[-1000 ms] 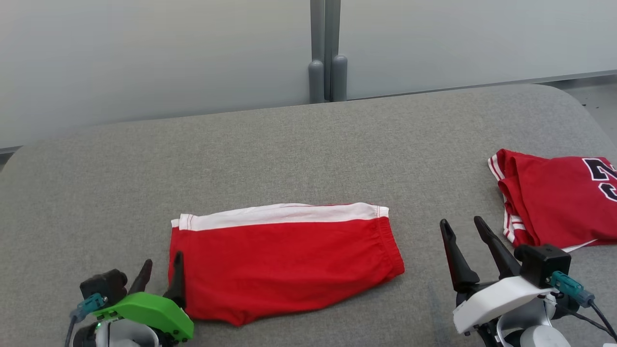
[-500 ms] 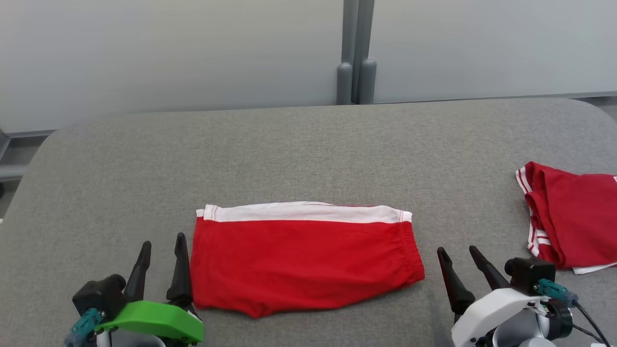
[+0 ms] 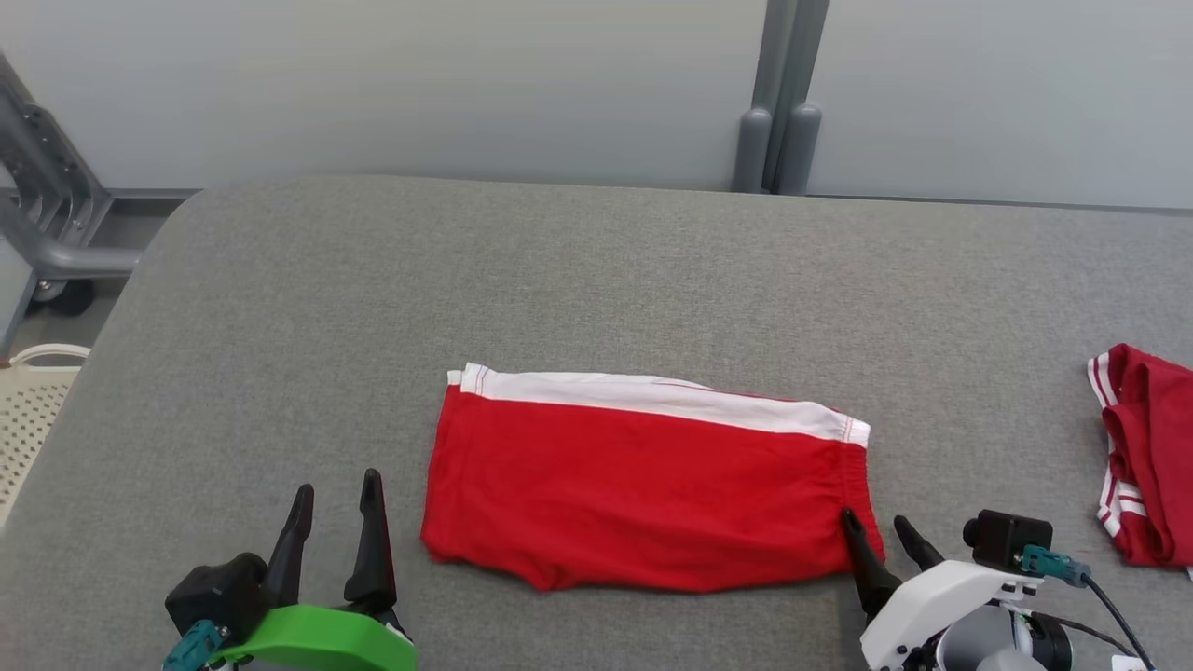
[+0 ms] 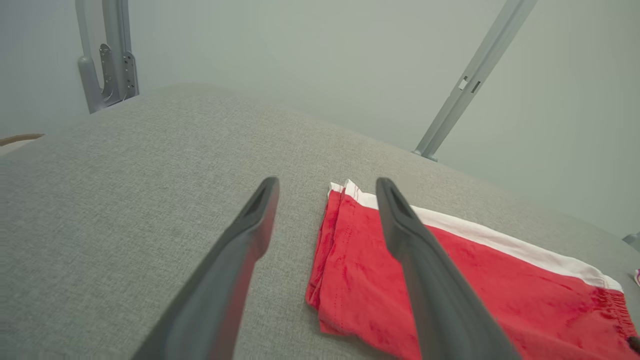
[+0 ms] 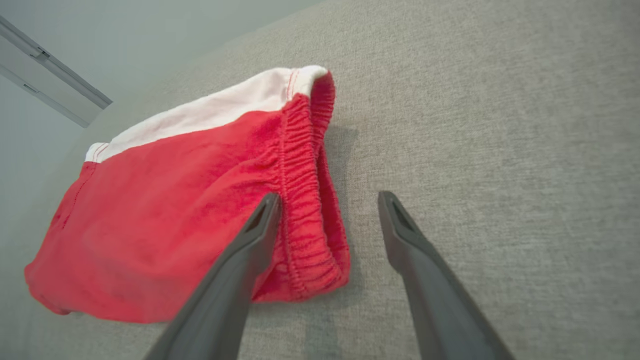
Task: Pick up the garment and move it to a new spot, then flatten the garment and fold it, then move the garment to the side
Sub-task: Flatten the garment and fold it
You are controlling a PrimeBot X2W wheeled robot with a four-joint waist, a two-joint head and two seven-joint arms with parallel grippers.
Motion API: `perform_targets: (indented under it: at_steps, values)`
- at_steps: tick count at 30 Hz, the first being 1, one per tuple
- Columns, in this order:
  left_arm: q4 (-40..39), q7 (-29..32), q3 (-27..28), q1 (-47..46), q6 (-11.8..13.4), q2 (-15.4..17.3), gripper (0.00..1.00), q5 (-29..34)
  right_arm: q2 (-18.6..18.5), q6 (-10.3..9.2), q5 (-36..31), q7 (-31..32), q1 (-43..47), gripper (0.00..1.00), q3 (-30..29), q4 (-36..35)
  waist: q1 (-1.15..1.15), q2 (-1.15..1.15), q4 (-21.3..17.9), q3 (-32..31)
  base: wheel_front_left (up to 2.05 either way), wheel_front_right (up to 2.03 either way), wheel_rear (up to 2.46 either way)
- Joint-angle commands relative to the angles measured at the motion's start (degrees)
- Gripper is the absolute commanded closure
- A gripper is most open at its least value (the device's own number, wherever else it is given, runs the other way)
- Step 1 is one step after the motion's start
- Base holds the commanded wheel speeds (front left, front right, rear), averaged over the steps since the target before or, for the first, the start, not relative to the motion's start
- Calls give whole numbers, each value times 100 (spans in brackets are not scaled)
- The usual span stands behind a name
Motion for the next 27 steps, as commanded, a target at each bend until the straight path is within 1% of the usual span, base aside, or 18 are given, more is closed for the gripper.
perform_targets:
  at_steps: [1, 9, 10, 11, 15, 16, 17, 22, 27]
  values:
    - [-6, -2, 15, 61, -39, -33, 0, 84, -18, 0, 205, -158, -159, 0, 38, 314, 0, 18, 148, 101, 0, 0, 0]
    - [30, -1, 112, 9, -96, -91, 0, 223, -16, -1, 913, -529, -478, 0, 452, 1127, 0, 18, 210, 164, 0, 0, 0]
    - [33, -2, 129, 11, -94, -95, 0, 232, -16, 0, 995, -562, -510, 31, 504, 1200, 0, 18, 200, 167, 0, 0, 0]
    - [36, -2, 141, 13, -97, -99, 0, 244, -15, -1, 1061, -584, -548, 53, 556, 1260, 0, 18, 188, 170, 0, 0, 0]
    - [53, -2, 174, 0, -109, -120, 0, 284, -17, -1, 1259, -705, -724, 82, 700, 1476, 0, 18, 123, 184, 0, 0, 0]
    - [60, -1, 181, -5, -114, -123, 0, 292, -18, -1, 1287, -734, -770, 96, 723, 1528, 0, 18, 106, 186, 0, 0, 0]
    - [63, -1, 187, -8, -121, -126, 0, 299, -17, -1, 1298, -755, -817, 100, 735, 1575, 0, 18, 87, 189, 0, 0, 0]
    - [65, -1, 222, -2, -133, -149, 0, 331, -24, -1, 1412, -903, -1008, 100, 716, 1552, 0, 18, -29, 193, 0, 0, 0]
    - [59, -2, 239, 34, -133, -167, 0, 360, -30, -1, 1233, -847, -1092, 100, 532, 1402, 0, 18, -157, 185, 0, 0, 0]
